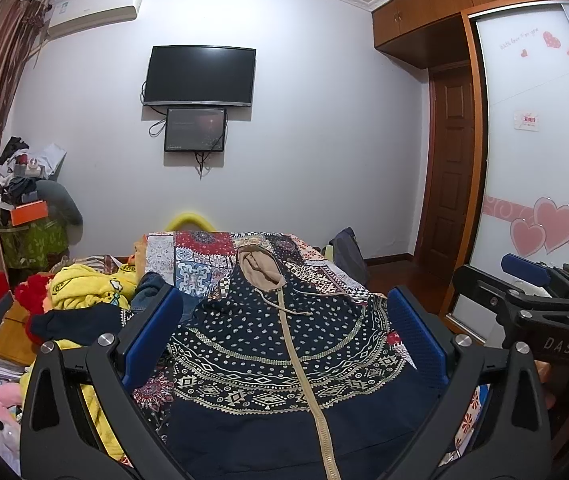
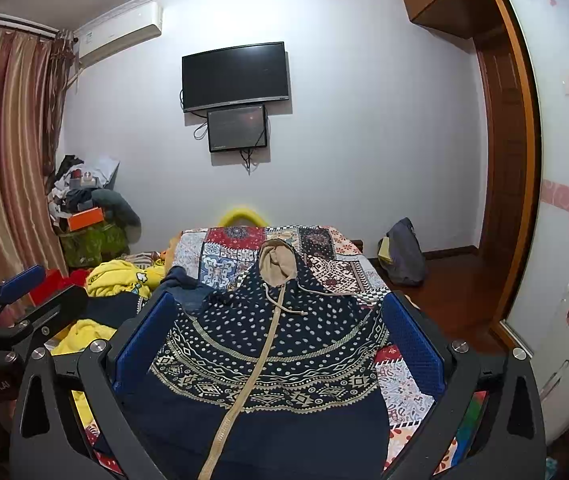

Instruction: Fold large clothes

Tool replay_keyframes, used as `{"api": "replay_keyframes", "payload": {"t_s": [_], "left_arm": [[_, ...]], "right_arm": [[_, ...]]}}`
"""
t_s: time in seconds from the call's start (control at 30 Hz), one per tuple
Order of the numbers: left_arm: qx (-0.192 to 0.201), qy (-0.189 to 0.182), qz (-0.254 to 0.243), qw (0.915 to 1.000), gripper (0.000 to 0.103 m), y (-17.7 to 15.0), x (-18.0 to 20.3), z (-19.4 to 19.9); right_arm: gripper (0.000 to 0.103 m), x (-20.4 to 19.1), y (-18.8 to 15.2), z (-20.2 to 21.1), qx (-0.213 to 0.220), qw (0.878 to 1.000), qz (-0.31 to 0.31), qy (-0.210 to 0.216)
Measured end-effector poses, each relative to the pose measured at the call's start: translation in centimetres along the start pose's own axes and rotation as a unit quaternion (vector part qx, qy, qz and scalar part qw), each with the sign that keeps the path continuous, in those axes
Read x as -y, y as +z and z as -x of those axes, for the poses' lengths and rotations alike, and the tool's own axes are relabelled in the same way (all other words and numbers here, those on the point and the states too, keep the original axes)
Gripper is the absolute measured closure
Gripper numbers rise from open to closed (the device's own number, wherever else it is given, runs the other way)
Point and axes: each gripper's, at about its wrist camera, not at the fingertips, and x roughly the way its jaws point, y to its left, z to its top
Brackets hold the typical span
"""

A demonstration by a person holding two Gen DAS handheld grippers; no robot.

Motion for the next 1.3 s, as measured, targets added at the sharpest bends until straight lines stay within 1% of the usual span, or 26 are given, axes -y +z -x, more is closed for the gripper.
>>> {"api": "replay_keyframes", "payload": {"t_s": [0.5,0.67,0.87,1.0,1.07,1.17,1.2,1.3], "left_arm": [[-0.002,0.001,0.001,1.0000,0.000,-0.2,-0.5,-0.4],[-0.006,-0.005,0.007,0.9999,0.000,-0.3,-0.8,-0.8],[-0.012,-0.013,0.007,0.9998,0.000,-0.5,-1.5,-2.4],[-0.022,-0.022,0.014,0.9994,0.000,-0.3,-2.9,-4.5],[-0.023,-0.015,0.022,0.9994,0.000,0.0,-4.0,-5.7],[-0.024,0.011,0.026,0.9993,0.000,0.5,-6.0,-7.8],[-0.028,0.026,0.027,0.9989,0.000,0.7,-7.1,-8.8],[-0.038,0.047,0.036,0.9975,0.000,1.1,-9.8,-11.0]], "right_arm": [[0.000,0.0,0.1,-0.2,-0.003,1.000,-0.003,-0.002],[0.000,0.2,0.1,-0.7,-0.012,1.000,-0.007,-0.008],[0.000,0.7,0.1,-2.3,-0.029,0.999,-0.015,-0.017],[0.000,0.8,0.5,-3.9,-0.036,0.999,-0.017,-0.021],[0.000,0.8,0.7,-5.1,-0.041,0.999,-0.015,-0.018],[0.000,0.8,1.0,-7.0,-0.044,0.999,-0.009,-0.017],[0.000,0.8,1.1,-7.6,-0.045,0.999,-0.008,-0.016],[0.000,0.7,1.5,-10.1,-0.051,0.999,-0.002,-0.009]]}}
